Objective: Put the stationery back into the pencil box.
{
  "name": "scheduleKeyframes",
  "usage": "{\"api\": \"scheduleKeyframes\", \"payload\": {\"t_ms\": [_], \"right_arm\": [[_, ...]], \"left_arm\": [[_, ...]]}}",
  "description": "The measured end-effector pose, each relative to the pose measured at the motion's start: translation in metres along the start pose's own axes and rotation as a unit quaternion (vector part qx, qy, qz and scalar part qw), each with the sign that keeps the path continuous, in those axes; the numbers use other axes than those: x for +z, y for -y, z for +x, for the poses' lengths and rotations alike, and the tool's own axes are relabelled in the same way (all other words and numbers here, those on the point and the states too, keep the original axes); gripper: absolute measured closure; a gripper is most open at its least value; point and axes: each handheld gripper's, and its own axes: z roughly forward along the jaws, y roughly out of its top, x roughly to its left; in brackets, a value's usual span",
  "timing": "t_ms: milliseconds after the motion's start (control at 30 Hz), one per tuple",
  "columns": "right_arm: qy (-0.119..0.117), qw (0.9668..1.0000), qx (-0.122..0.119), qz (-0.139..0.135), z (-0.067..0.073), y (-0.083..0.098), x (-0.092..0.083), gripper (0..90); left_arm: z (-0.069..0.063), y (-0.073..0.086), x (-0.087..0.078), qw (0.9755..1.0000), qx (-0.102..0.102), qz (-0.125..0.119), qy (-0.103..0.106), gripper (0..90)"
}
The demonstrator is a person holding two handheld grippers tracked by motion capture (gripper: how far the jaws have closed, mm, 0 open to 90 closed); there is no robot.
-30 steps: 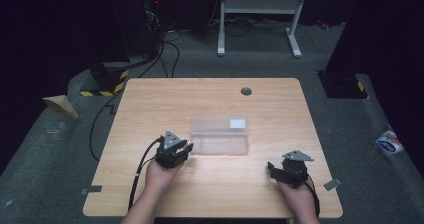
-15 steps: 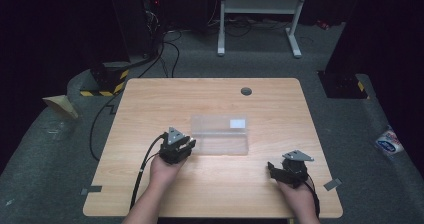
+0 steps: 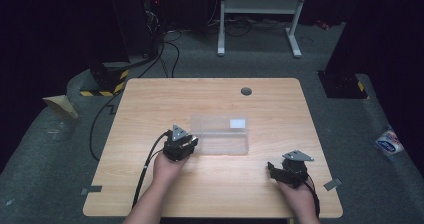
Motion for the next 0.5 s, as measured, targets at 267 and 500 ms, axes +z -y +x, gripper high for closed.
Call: {"api": "scheduleKeyframes", "payload": {"t_ms": [267, 500], "right_arm": [[0.000, 1.0000, -0.001, 0.000, 0.000, 0.000, 0.000, 25.6], [0.000, 1.0000, -0.001, 0.000, 0.000, 0.001, -0.001, 25.5]], "left_arm": [[0.001, -0.001, 0.010, 0.9999, -0.013, 0.008, 0.004, 67.8], [-0.005, 0.000, 0.017, 0.9999, -0.003, 0.016, -0.004, 67.7]]}}
